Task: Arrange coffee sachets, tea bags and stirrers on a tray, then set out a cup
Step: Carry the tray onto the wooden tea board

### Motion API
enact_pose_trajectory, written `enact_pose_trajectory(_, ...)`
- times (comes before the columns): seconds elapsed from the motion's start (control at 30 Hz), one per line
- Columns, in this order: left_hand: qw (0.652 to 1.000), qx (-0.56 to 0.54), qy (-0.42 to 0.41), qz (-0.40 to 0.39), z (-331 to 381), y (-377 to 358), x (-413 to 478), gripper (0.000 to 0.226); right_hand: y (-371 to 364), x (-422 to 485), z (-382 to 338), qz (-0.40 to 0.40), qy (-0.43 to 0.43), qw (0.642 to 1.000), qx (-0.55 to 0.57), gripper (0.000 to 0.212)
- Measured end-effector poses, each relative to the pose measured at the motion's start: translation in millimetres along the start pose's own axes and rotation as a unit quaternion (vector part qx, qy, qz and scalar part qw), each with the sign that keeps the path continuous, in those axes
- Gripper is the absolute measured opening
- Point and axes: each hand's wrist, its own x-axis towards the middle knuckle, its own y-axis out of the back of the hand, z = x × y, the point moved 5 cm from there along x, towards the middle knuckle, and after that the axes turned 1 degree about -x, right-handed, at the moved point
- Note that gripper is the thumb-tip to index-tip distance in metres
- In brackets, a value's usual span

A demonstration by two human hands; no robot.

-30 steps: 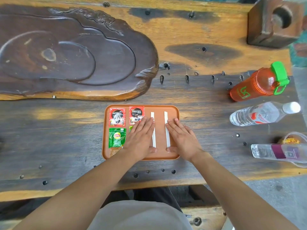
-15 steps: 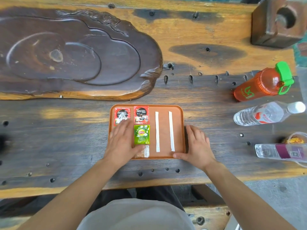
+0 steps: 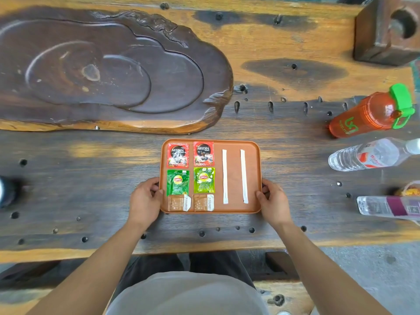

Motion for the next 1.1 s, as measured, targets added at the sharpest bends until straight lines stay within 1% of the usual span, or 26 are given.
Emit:
enact_pose_trajectory(0.13,0.999,-0.05,0.014,-0.01,-3,3,0,0.034,2,-3,-3,0.005,0.002,1.0,0.027,0.037)
enact_pose_trajectory(0.27,0.998,-0.066,0.006,-0.014,-10,18,-2,0.033,5,-11,-11,0.001,0.011,0.998,0.062,0.041)
enact_pose_trajectory(0.37,0.998,-0.069,-0.004,-0.011,-14,37,-6,0.031,5,-19,-23,0.003,0.013,0.995,0.095,0.041)
enact_pose_trajectory(0.53,0.991,-0.13,-0.02,0.018,-9,85,-1,0.037,3,-22,-65,-0.001,0.045,0.99,0.131,0.042)
enact_pose_trajectory(0.6,0.989,-0.141,-0.023,0.025,-10,111,12,0.038,0,-18,-95,0.003,0.066,0.988,0.139,0.041)
enact_pose_trajectory(0.7,0.99,-0.131,-0.045,0.033,-8,132,31,0.036,-1,-7,-123,0.008,0.085,0.986,0.145,0.04)
enact_pose_trajectory(0.87,0.988,-0.12,-0.077,0.055,-2,177,94,0.039,-15,36,-187,0.027,0.107,0.985,0.13,0.044)
enact_pose_trajectory(0.93,0.989,-0.1,-0.091,0.056,4,188,120,0.036,-20,54,-210,0.031,0.117,0.985,0.119,0.045)
enact_pose_trajectory(1.1,0.988,-0.103,-0.084,0.072,11,204,176,0.032,-33,100,-251,0.051,0.133,0.985,0.093,0.04)
